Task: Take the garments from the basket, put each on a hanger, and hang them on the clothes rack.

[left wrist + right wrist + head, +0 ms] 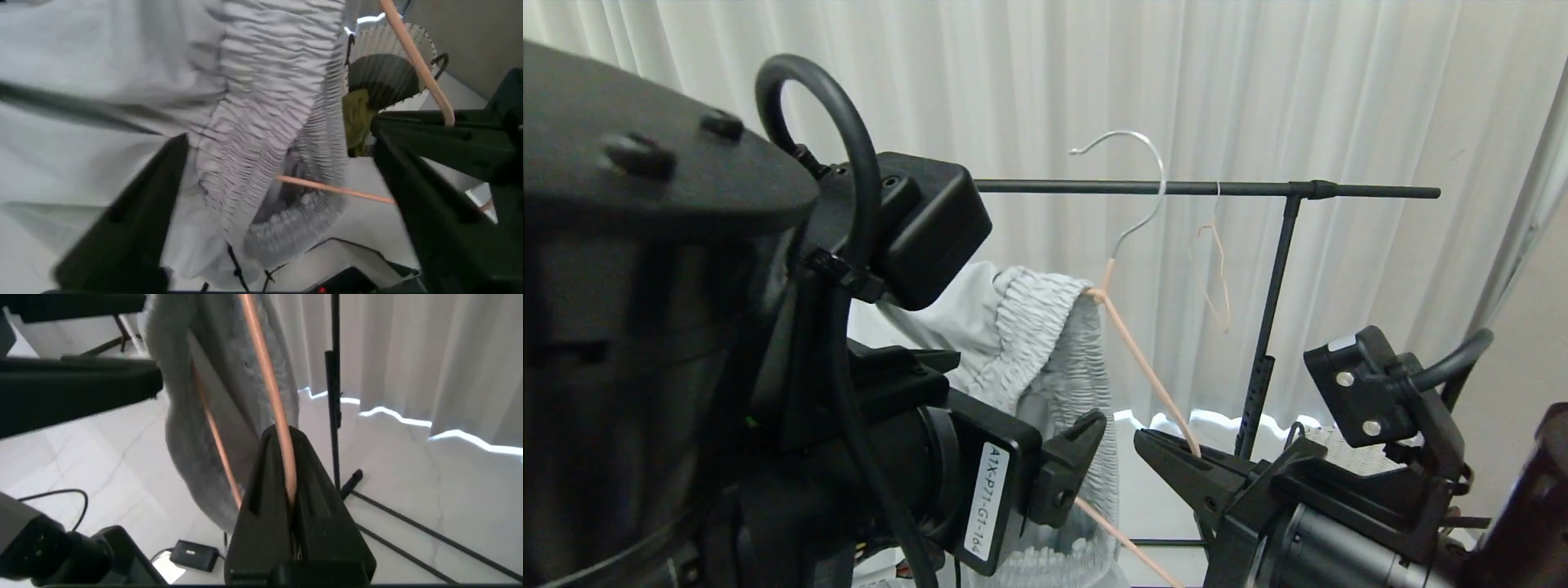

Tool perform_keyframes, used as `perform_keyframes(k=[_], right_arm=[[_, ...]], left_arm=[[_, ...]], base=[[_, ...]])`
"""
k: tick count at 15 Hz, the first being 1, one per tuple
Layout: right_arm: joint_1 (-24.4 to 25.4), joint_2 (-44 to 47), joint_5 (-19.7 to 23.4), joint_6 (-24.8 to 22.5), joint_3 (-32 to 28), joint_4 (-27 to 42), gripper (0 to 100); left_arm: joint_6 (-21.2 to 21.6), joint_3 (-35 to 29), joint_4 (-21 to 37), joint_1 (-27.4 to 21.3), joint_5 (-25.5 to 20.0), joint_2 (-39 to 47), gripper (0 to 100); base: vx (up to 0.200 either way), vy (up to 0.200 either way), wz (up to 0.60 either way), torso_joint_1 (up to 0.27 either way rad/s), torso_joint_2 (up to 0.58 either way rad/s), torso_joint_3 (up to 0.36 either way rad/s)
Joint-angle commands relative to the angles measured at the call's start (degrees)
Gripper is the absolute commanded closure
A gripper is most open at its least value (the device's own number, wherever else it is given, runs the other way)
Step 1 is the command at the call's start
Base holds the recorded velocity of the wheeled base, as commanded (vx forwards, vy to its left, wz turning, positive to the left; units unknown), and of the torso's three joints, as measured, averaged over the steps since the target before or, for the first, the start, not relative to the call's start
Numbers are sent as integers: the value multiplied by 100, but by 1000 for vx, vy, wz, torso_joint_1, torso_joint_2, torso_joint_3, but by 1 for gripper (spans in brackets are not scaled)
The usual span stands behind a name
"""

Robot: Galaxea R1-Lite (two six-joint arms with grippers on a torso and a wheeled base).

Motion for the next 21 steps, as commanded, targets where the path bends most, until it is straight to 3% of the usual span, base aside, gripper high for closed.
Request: perform_keyframes(k=[1,7,11,12,13,15,16,17,21], right_arm=[[39,-129,-27,-20,18,6,100],[39,-322,-115,-170,246,-267,100],[56,-621,-106,-398,615,-319,100],[153,-841,-106,-513,870,-319,100],[241,-929,-88,-548,949,-319,100],[733,-1245,-80,-750,1424,-319,100],[803,-1280,-80,-776,1486,-319,100],[1049,-1359,-80,-829,1626,-319,100],[1638,-1465,-71,-882,1951,-319,100]], left_arm=[[10,283,-76,-81,29,-241,0],[801,1391,-85,-107,38,-1498,0],[1556,1373,-147,218,-85,-1937,0],[2172,1399,-261,517,-551,-2078,0],[2391,1426,-270,614,-814,-2139,0],[3420,1698,-278,1422,-2379,-2271,0],[3552,1725,-278,1501,-2572,-2262,0],[3771,1795,-287,1545,-3056,-2210,0],[3780,1997,-551,1528,-3680,-1893,0]], base=[[0,0,0,0,0,0],[0,0,0,0,0,0],[0,0,0,0,0,0],[0,0,0,0,0,0],[0,0,0,0,0,0],[0,0,0,0,0,0],[0,0,0,0,0,0],[0,0,0,0,0,0],[0,0,0,0,0,0]])
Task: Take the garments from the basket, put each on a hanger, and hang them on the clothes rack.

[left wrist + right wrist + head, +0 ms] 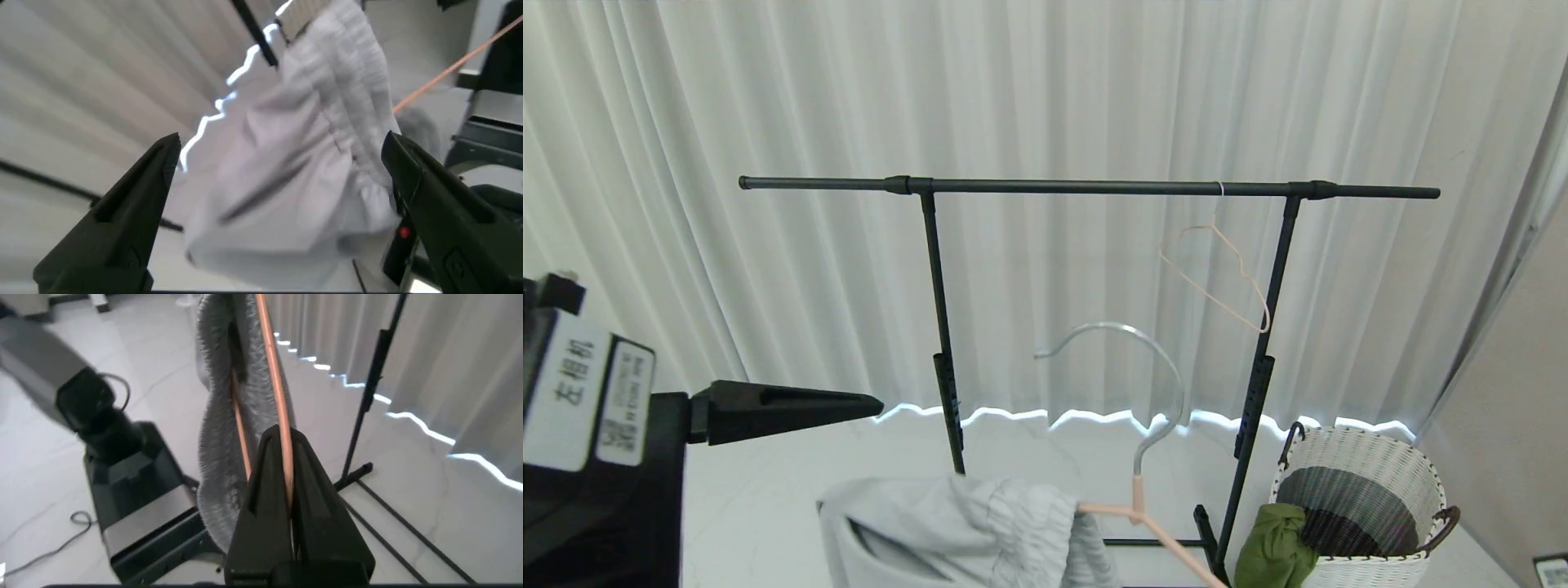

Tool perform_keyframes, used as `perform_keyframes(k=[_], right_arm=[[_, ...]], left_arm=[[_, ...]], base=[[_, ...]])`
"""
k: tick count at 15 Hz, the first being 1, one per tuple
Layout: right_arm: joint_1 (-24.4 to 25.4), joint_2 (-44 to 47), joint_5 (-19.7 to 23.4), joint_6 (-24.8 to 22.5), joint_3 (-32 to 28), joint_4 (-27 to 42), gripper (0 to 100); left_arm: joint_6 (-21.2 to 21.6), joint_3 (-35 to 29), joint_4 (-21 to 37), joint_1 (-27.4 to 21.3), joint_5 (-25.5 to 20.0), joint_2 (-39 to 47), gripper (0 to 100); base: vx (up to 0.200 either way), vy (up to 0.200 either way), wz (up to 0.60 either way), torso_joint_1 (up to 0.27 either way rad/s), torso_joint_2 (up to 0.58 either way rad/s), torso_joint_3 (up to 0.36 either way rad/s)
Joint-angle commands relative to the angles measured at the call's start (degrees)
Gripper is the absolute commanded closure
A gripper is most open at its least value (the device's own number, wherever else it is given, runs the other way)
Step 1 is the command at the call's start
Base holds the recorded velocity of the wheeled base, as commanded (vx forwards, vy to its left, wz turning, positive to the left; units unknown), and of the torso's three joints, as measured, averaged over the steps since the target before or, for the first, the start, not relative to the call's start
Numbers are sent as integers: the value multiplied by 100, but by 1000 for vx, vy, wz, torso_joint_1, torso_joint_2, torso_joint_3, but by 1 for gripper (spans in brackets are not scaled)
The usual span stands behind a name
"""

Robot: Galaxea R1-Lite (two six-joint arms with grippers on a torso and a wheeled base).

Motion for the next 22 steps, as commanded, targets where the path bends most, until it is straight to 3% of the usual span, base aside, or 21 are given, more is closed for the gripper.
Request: perform_keyframes(k=[1,4,7,12,13,22], right_arm=[[316,-85,1,-23,105,-3,100],[527,12,1,-32,122,-3,100],[668,161,1,-32,78,-3,100],[677,161,10,-111,70,-3,100],[677,170,10,-111,70,-3,100],[677,91,-17,-155,78,-55,100]], left_arm=[[-1,276,-75,-20,-191,194,0],[7,706,-84,-204,-446,317,0],[-10,724,-93,-301,-490,607,0],[-10,865,-260,-362,-973,678,0],[-10,873,-269,-362,-982,669,100],[-10,900,-269,-362,-973,651,100]], base=[[0,0,0,0,0,0],[0,0,0,0,0,0],[0,0,0,0,0,0],[0,0,0,0,0,0],[0,0,0,0,0,0],[0,0,0,0,0,0]])
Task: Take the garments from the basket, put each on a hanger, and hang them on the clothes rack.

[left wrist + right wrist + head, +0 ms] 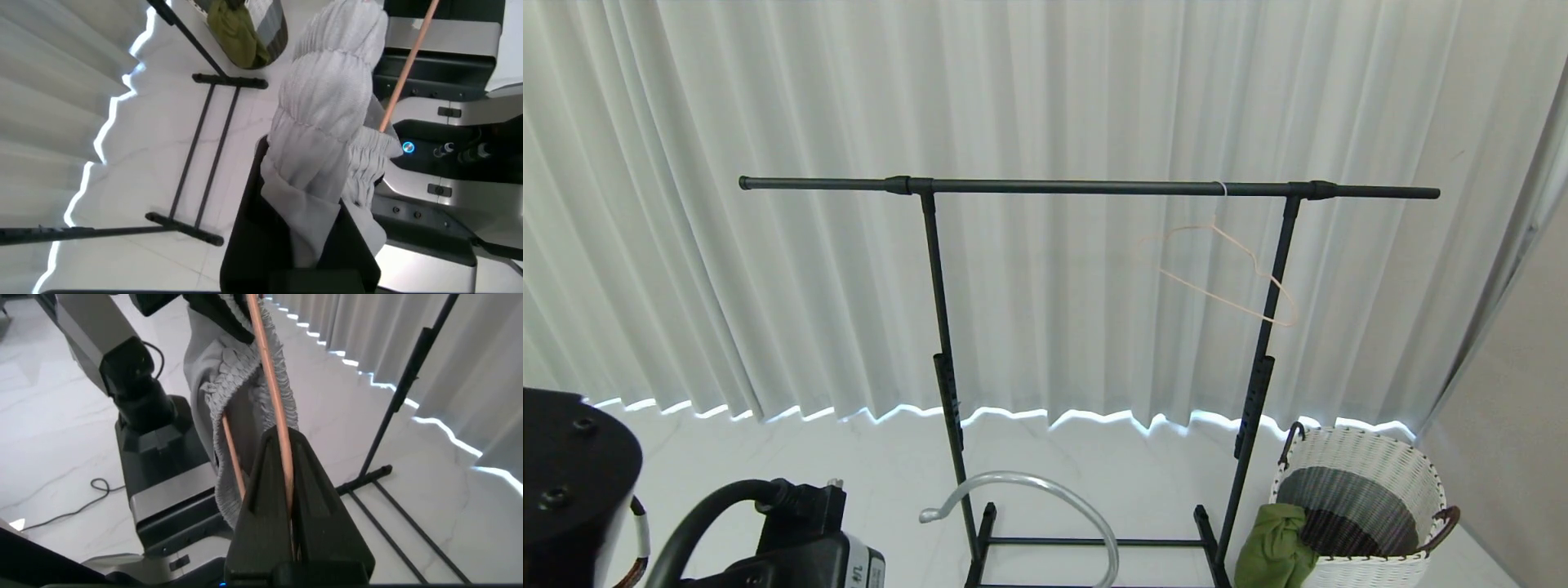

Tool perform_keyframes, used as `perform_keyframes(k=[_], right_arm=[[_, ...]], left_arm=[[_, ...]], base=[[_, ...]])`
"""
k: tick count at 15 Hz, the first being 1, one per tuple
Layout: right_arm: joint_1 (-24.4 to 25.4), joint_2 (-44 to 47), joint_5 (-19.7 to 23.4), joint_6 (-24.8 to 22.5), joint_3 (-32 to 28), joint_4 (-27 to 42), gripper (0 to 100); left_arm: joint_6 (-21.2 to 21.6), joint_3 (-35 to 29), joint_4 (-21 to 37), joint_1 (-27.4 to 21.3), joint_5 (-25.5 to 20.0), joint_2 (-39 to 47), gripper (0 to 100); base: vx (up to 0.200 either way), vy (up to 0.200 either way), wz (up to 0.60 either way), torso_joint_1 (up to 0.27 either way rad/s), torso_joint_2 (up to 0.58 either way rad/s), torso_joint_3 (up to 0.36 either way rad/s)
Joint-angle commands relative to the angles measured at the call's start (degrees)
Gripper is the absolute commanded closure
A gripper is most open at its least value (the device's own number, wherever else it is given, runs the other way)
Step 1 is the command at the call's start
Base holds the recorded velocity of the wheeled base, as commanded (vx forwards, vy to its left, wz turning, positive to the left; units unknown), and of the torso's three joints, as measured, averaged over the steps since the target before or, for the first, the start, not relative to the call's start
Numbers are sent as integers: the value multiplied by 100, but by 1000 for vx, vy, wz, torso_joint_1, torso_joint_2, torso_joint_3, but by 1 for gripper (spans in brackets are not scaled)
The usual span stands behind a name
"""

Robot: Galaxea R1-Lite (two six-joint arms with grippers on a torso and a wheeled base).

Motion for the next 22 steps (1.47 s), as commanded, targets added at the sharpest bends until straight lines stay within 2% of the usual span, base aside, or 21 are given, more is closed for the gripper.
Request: perform_keyframes(k=[1,5,7,9,11,12,13,14,16,19,22], right_arm=[[-7,-51,-21,-27,41,-11,0],[-359,-77,-276,-194,182,-3,0],[-895,-77,-276,-265,235,33,0],[-1616,-60,-223,-440,358,59,0],[-1985,-51,-179,-467,384,59,0],[-2003,-34,-179,-458,393,59,0],[-2003,-34,-179,-458,393,59,0],[-2003,89,-179,-432,375,59,0],[-2003,274,-161,-300,314,59,0],[-1950,740,-161,104,94,41,0],[-1959,1452,-179,614,-451,33,0]], left_arm=[[-2,-1,6,1,3,10,100],[-28,52,6,10,162,-34,100],[-28,131,6,18,425,-86,100],[-54,245,6,36,1014,-157,100],[-195,315,6,36,1577,-174,100],[-476,263,6,36,1673,-166,100],[-503,263,-3,36,1682,-166,100],[-1109,104,-91,36,1832,-174,100],[-1417,-107,-399,36,1893,-174,100],[-1496,-186,-1075,36,1902,-148,100],[-1469,-282,-1374,36,1902,-139,100]], base=[[0,0,0,0,0,0],[0,0,0,0,0,0],[0,0,0,0,0,0],[0,0,0,0,0,0],[0,0,0,0,0,0],[0,0,0,0,0,0],[0,0,0,0,0,0],[0,0,0,0,0,0],[0,0,0,0,0,0],[0,0,0,0,0,0],[0,0,0,0,0,0]])
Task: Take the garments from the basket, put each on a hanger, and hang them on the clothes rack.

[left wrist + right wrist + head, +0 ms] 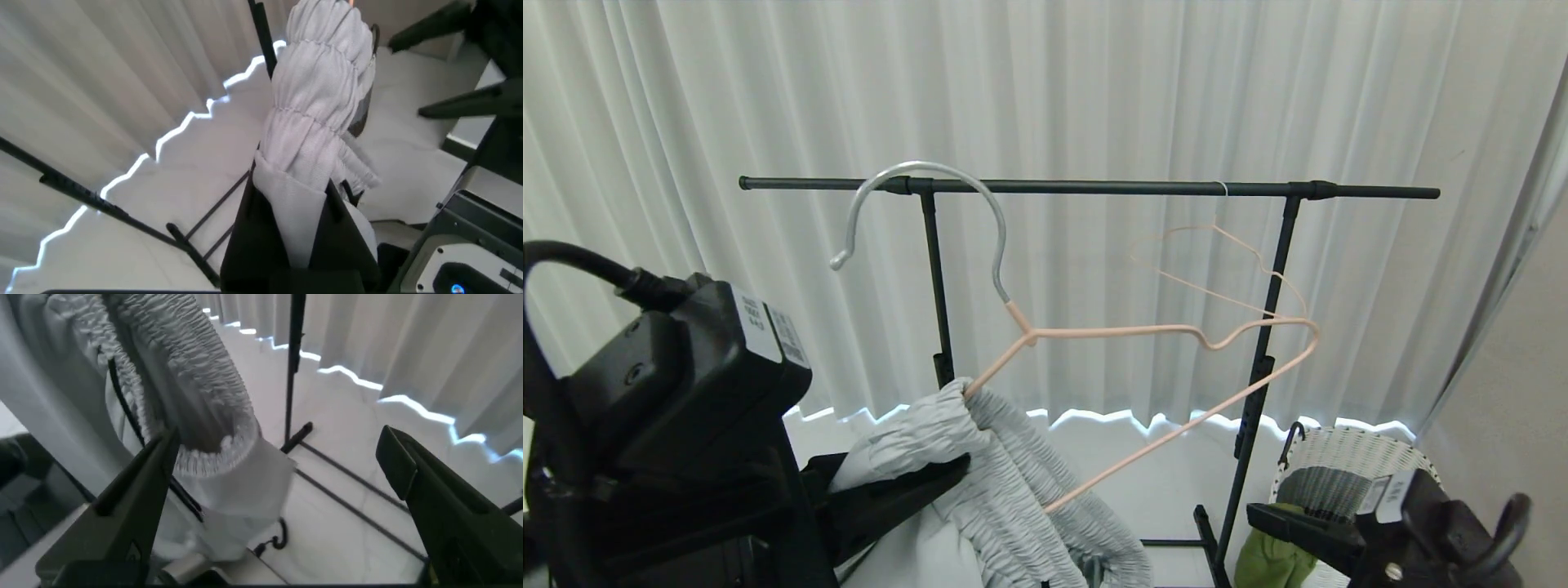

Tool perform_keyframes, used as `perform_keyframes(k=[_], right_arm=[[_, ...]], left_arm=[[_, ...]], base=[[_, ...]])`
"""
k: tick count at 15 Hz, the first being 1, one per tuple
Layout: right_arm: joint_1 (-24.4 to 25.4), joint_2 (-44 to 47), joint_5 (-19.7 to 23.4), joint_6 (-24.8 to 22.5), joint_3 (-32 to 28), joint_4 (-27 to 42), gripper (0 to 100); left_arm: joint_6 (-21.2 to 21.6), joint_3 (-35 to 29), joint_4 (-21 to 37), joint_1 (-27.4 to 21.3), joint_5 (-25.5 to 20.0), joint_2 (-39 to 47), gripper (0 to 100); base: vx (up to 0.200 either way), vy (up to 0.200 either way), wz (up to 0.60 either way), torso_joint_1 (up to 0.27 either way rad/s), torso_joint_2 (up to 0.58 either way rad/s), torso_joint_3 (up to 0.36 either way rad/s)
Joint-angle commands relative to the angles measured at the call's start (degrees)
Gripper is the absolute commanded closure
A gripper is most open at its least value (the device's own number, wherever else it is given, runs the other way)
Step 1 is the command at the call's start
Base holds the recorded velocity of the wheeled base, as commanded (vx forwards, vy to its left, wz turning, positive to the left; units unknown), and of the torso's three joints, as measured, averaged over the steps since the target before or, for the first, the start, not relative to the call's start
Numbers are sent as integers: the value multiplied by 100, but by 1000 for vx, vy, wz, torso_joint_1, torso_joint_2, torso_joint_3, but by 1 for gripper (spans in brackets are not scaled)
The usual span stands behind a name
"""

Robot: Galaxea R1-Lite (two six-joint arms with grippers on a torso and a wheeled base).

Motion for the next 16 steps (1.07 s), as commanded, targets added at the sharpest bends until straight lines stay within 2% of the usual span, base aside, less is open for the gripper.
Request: perform_keyframes(k=[1,8,9,13,16], right_arm=[[-17,739,-21,351,-370,-15,0],[-272,1170,-29,702,-335,-15,0],[-263,1196,-29,702,-282,-15,100],[-571,1109,-65,667,-1,-15,100],[-1001,889,-56,632,254,-15,100]], left_arm=[[-1,-96,-17,1,4,26,100],[-1,-158,-26,-8,4,-9,100],[8,-149,-26,1,4,-1,100],[26,-70,-26,9,74,8,100],[184,106,-17,9,514,26,100]], base=[[0,0,0,0,0,0],[0,0,0,0,0,0],[0,0,0,0,0,0],[0,0,0,0,0,0],[0,0,0,0,0,0]])
